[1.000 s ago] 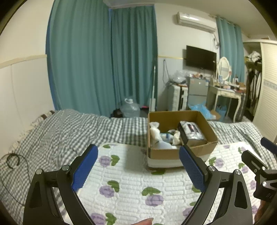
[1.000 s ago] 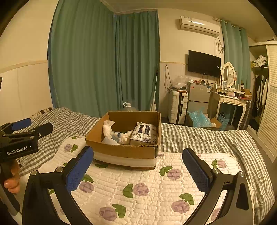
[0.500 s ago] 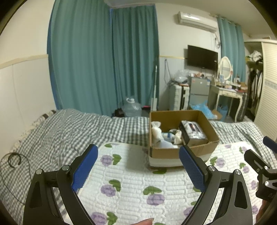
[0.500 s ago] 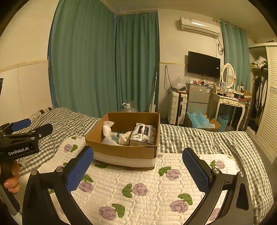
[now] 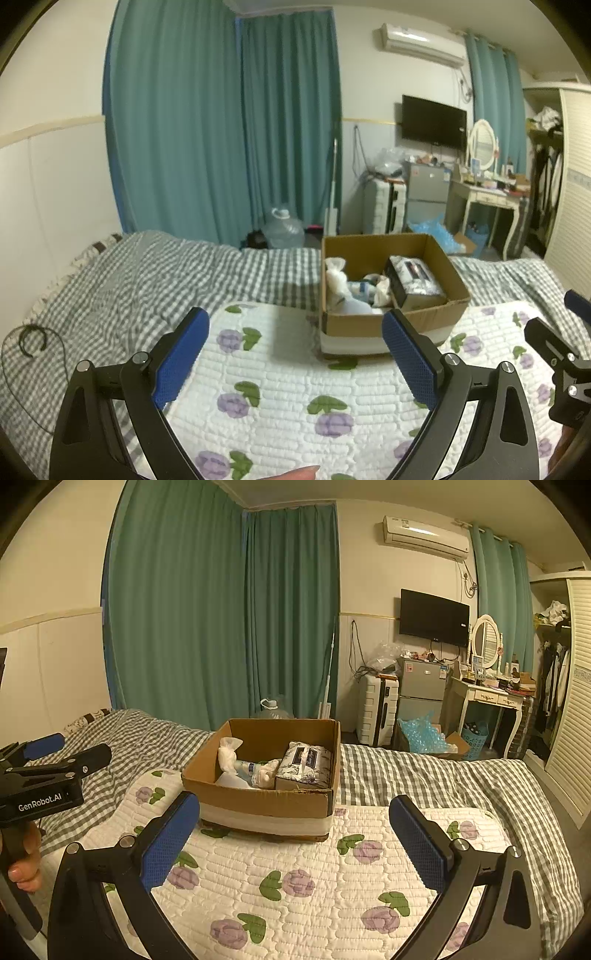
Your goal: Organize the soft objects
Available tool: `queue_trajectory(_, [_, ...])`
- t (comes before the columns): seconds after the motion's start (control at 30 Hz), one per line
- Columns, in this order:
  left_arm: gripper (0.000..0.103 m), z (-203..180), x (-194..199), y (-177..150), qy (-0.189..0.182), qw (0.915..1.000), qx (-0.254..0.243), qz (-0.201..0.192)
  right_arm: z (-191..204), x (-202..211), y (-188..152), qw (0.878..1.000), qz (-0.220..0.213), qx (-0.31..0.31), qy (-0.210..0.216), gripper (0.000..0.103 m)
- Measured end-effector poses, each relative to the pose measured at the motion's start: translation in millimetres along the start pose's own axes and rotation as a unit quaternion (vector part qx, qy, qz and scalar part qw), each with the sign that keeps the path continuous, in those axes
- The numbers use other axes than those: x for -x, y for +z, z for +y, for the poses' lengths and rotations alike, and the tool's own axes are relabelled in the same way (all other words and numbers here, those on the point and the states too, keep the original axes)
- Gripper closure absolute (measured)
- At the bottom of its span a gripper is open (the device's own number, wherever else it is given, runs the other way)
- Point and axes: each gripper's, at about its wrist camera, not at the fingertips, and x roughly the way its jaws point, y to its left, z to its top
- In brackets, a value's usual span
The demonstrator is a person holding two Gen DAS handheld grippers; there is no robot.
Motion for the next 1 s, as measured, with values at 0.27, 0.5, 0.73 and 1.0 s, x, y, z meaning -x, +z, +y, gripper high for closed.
queue_trajectory(0.27, [0.007, -2.1, 1.9, -2.1, 0.002, 1.0000, -0.002, -0.001, 1.0, 0.3, -0.7, 1.000, 0.000, -0.001, 0.000, 0.000])
queue_trajectory(0.5, [0.007, -2.8, 2.3, -3.1, 0.004, 1.0000, 0.000, 0.001, 0.7, 0.3, -0.8, 1.000, 0.001, -0.001, 0.000, 0.000])
queue_trajectory(0.73, [0.007, -3.1, 3.3, -2.7, 0.005, 1.0000, 0.001, 0.001, 0.7, 0.3, -0.8, 1.000, 0.000, -0.002, 0.000, 0.000])
queue_trajectory(1.0, [0.007, -3.2, 3.1, -2.5, 0.005, 1.0000, 0.001, 0.002, 0.5, 0.5, -0.9, 1.000, 0.000, -0.001, 0.000, 0.000])
